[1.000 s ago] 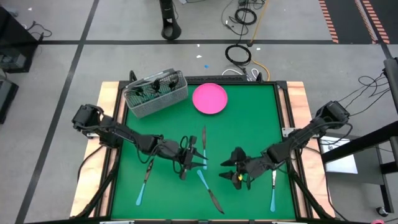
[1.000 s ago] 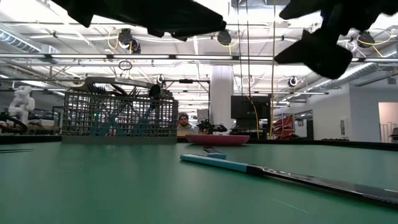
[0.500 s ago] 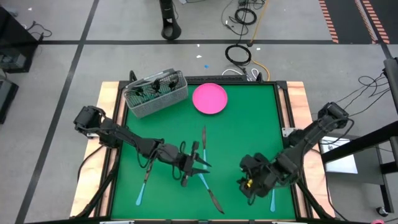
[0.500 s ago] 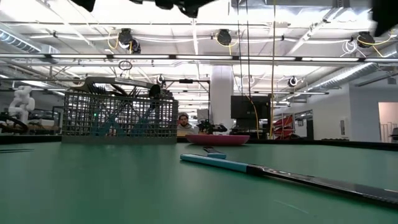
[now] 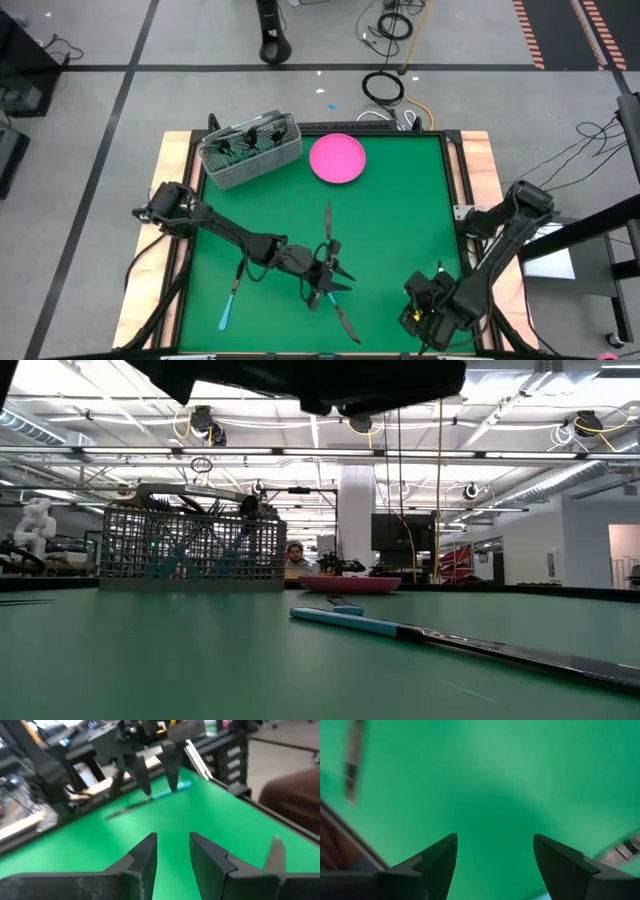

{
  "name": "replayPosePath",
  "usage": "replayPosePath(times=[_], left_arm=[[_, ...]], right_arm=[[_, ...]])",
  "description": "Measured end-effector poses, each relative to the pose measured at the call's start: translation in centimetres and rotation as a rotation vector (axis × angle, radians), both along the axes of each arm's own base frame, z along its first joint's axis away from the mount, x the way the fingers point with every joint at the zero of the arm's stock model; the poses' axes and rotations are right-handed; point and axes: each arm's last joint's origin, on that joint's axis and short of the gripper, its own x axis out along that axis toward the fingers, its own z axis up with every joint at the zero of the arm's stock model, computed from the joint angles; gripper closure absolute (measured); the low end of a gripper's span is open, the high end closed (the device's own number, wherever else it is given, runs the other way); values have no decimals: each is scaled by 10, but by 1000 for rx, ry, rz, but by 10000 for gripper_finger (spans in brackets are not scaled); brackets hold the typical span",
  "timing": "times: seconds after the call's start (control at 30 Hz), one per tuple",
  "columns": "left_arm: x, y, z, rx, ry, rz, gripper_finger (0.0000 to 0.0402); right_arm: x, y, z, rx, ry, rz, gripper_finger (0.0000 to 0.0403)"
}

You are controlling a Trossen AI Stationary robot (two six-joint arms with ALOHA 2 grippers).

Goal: Sort silverware
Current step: Put the blue knife into the gray silverware holder

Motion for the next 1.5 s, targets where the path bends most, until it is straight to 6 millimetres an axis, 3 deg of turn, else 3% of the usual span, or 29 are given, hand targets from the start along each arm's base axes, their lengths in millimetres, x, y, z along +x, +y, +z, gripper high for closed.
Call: replayPosePath(times=[0.13,0.37,0.6,0.8,0.93,1.33,1.5], left_arm=[[4,0,-1,5,29,-7,285],[4,1,-3,3,47,-9,285],[4,0,-3,5,54,-11,285],[4,1,-3,5,55,-11,285],[4,0,-3,5,55,-11,285],[3,1,-4,7,61,-10,285],[3,1,-4,7,62,-10,285]], right_arm=[[-2,9,-14,4,60,-24,151],[-8,16,-22,-1,68,-80,151],[-18,18,-23,-4,87,-205,151],[-34,14,-23,-25,285,-316,151],[-34,18,-23,9,280,-311,156],[-41,4,-55,57,278,-307,201],[-46,-5,-60,78,270,-307,211]])
